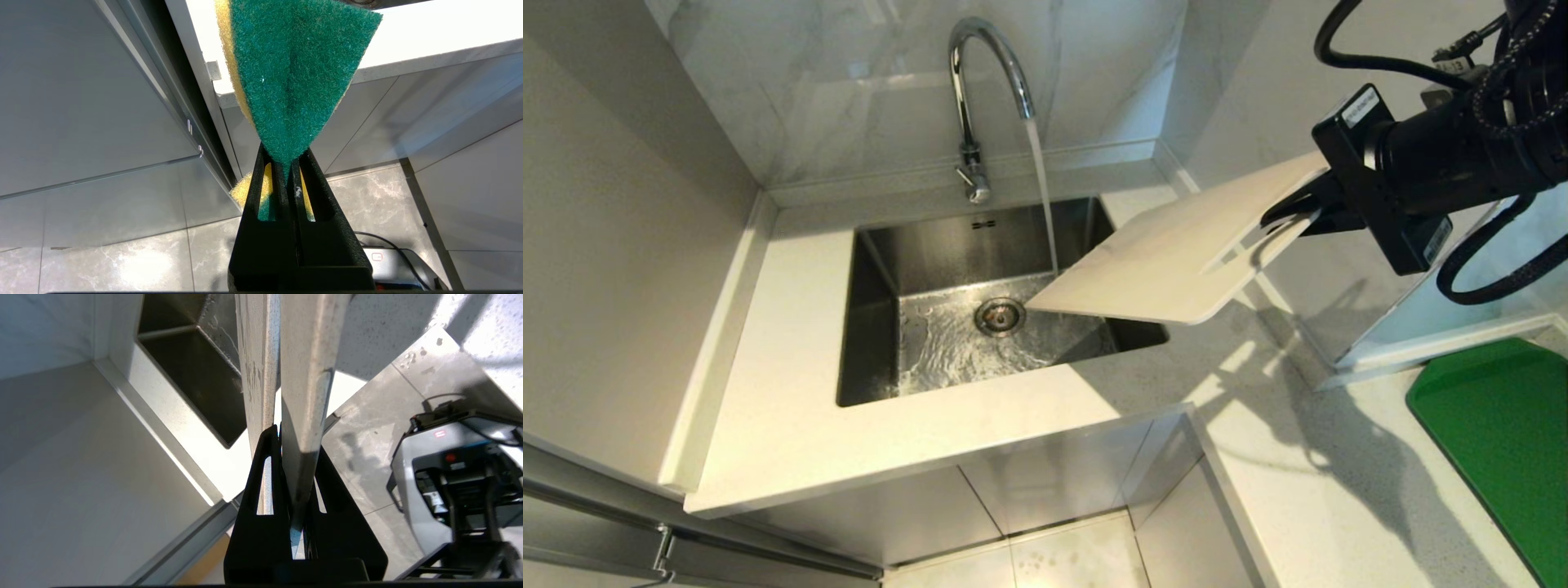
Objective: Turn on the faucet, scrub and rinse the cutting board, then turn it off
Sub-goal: Scrub the cutting board underwater
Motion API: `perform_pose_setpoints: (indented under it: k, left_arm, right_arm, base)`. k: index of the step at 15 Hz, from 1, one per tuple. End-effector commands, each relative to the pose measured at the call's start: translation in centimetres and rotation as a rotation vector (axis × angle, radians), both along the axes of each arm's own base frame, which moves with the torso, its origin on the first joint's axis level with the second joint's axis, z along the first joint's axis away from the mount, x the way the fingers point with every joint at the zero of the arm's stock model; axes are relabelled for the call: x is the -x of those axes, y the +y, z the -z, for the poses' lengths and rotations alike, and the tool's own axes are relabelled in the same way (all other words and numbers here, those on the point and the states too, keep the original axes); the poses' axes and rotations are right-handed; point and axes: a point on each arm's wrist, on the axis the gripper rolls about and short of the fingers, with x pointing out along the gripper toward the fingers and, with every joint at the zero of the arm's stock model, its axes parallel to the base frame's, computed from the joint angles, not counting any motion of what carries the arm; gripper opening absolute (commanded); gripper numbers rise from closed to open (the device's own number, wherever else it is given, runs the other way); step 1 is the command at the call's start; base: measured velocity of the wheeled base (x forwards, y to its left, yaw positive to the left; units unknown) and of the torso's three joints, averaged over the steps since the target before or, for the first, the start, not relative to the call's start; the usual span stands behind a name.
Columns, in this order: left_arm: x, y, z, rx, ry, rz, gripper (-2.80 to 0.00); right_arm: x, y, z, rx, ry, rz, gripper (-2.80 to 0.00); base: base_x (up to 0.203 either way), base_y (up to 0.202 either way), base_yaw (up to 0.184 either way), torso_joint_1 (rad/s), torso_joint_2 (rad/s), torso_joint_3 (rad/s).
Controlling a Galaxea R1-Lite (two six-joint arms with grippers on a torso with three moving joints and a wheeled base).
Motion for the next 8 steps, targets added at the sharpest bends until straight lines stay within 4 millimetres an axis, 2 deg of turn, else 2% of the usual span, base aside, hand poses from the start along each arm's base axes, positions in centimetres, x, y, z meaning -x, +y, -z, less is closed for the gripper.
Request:
perform_pose_setpoints:
  k: [1, 8]
  left_arm:
    - [-0.01, 0.0, 0.01, 0.0, 0.002, -0.001, -2.8]
    - [-0.01, 0.0, 0.01, 0.0, 0.002, 0.0, -2.8]
  right_arm:
    - [0.32, -0.08, -0.14, 0.031, -0.017, -0.02, -2.8]
    - [0.71, 0.05, 0.24, 0.161, -0.054, -0.22, -2.8]
  base:
    - [0.0, 0.0, 0.0, 0.0, 0.0, 0.0]
    - [0.0, 0.0, 0.0, 0.0, 0.0, 0.0]
